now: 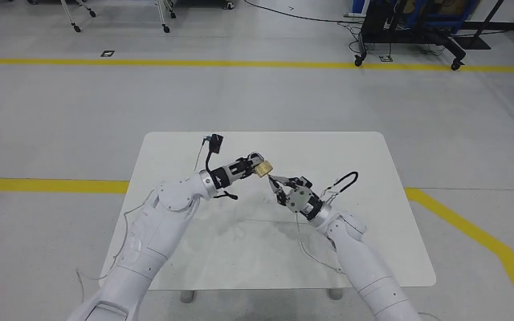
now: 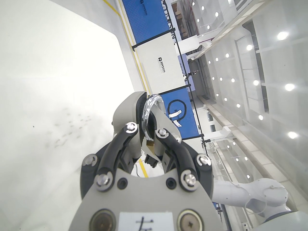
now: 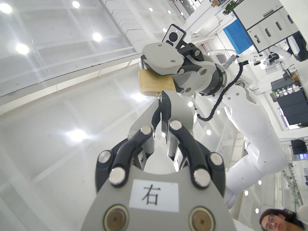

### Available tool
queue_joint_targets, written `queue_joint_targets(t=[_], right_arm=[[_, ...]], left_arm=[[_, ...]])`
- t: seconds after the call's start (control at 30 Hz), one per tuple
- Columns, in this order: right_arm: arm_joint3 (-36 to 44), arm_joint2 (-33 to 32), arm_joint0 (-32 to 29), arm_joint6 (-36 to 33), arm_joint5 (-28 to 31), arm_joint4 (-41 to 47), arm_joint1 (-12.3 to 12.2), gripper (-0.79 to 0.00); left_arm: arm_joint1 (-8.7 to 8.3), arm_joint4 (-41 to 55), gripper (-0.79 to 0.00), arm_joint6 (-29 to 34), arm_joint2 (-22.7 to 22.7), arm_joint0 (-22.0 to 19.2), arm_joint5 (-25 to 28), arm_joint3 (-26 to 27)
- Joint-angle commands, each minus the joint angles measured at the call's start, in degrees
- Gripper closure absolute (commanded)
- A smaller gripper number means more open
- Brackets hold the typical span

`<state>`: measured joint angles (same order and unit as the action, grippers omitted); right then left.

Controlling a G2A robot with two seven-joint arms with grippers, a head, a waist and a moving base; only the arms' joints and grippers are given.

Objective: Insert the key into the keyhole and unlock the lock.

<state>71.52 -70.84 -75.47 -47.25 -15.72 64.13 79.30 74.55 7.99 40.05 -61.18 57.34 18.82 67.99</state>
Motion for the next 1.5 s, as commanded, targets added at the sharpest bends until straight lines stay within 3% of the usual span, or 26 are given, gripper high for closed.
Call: queue_joint_targets(t=[0.0,0.3,0.37,0.47,0.5,0.53,0.67,0.77,0.9,1.27,1.3,1.33,1.47], right_arm=[[-0.5,0.1,0.2,-0.6,-0.7,0.4,0.0,0.0],[-1.0,0.3,1.0,-0.4,0.0,-0.8,-0.3,0.0],[0.0,0.2,0.6,0.2,1.7,-2.5,-0.4,-0.265],[2.0,-0.8,-0.6,0.6,4.6,-5.6,-0.9,-0.542],[2.9,-1.5,-1.2,0.7,5.8,-6.8,-1.1,-0.699],[3.8,-2.3,-2.0,1.2,7.3,-8.0,-1.3,-0.745],[9.8,-6.8,-6.2,4.5,14.0,-13.4,-2.4,-0.723],[16.2,-11.3,-10.9,8.3,19.3,-17.3,-3.1,-0.785],[24.8,-16.7,-17.8,15.2,25.9,-23.2,-3.8,-0.785],[26.2,-17.1,-19.0,16.5,26.7,-24.1,-3.8,-0.785],[26.2,-17.1,-19.0,16.5,26.7,-24.1,-3.8,-0.785],[26.2,-17.1,-19.0,16.5,26.7,-24.1,-3.8,-0.785],[26.2,-17.1,-19.0,16.5,26.7,-24.1,-3.8,-0.785]], left_arm=[[-0.2,-1.2,0.0,-1.5,-0.5,1.1,1.2,1.4],[-0.66,0.8,0.0,-1.1,-2.2,2.9,0.6,3.2],[-0.65,2.4,0.0,-0.8,-2.6,2.6,-1.9,2.3],[-0.54,4.5,0.0,0.4,-2.6,1.5,-5.0,1.2],[-0.5,4.4,0.0,0.4,-2.5,1.0,-6.0,0.9],[-0.41,5.2,0.0,0.7,-2.3,0.8,-6.9,0.6],[-0.04,4.5,0.0,2.2,-0.5,-1.2,-11.7,-1.4],[0.47,1.5,0.0,2.0,2.2,-3.3,-17.2,-3.2],[1.73,-4.7,0.0,0.4,7.8,-7.0,-26.6,-6.0],[6.83,-6.6,0.0,-0.7,18.6,-14.4,-35.7,-16.7],[7.29,-6.4,-0.018,-1.1,19.2,-14.8,-35.6,-17.6],[7.74,-6.3,-0.194,-1.1,19.8,-15.2,-35.7,-18.5],[9.36,-6.3,-0.446,-1.0,21.8,-16.9,-36.5,-21.8]])
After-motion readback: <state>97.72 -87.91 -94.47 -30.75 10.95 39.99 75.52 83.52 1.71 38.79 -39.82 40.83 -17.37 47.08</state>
